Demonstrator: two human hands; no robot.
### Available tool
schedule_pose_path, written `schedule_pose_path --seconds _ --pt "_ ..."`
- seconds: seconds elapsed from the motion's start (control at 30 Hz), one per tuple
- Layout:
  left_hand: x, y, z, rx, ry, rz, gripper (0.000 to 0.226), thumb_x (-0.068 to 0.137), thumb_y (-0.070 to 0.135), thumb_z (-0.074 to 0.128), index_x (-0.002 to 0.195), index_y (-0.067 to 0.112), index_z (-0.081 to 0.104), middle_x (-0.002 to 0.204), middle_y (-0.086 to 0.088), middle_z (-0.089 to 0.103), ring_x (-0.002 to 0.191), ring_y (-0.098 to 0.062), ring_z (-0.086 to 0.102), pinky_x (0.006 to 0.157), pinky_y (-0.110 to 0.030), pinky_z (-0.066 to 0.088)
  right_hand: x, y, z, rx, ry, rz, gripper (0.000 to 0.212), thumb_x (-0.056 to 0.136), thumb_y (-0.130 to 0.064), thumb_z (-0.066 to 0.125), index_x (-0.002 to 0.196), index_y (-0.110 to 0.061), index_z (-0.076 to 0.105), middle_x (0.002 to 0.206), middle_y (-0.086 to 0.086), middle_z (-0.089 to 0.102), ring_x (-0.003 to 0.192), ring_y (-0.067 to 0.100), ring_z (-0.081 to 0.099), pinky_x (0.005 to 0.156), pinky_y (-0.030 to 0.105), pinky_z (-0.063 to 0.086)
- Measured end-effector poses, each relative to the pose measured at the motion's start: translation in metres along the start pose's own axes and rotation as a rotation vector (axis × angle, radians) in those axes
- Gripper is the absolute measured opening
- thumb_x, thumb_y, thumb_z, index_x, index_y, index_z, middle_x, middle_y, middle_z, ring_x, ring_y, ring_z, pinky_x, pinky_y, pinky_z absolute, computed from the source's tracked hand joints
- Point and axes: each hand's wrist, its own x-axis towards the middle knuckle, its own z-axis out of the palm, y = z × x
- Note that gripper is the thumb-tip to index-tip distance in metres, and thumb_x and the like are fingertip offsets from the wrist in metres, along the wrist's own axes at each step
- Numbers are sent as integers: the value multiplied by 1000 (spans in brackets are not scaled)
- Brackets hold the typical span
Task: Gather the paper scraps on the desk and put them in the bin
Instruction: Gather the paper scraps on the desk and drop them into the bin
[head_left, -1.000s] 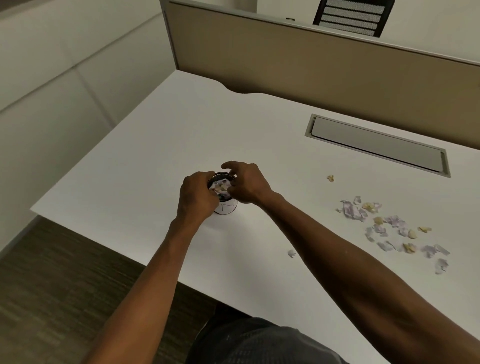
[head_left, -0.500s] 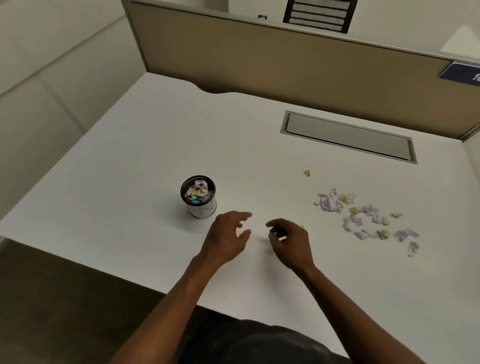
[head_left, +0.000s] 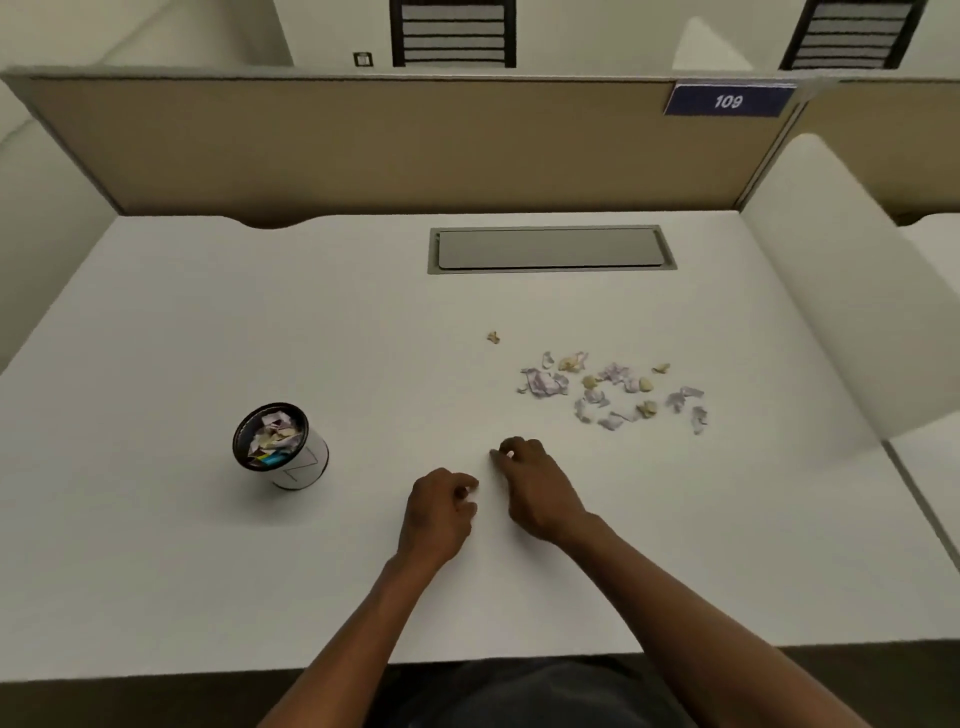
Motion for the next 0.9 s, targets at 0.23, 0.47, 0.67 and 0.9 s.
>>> schedule_pose_path --seconds 0.23,0.47,0.67,0.9 --pt "11 16 15 -20 62 86 32 83 15 74 114 16 71 98 0 69 88 -12 62 82 -19 45 -41 39 -2 353 227 189 52 90 -2 44 138 -17 56 128 4 60 116 23 58 97 31 49" --pt "17 44 37 -115 -49 175 43 85 12 68 128 17 65 101 5 68 84 -4 61 74 0 42 -46 120 -48 217 283 488 66 87 3 45 150 -16 39 157 11 33 146 29 29 107 40 42" --pt "34 54 36 -182 -20 146 45 87 27 72 131 26 62 119 6 69 100 -11 65 91 -34 56 -36 129 -47 72 92 285 76 86 7 41 157 -13 23 164 12 21 152 29 16 119 44 31" --pt "86 75 24 52 15 272 46 97 34 57 140 17 53 144 -5 55 133 -22 50 112 -40 41 -67 104 -21 147 132 60 71 90 2 42 156 -22 28 160 8 33 146 25 31 115 40 38"
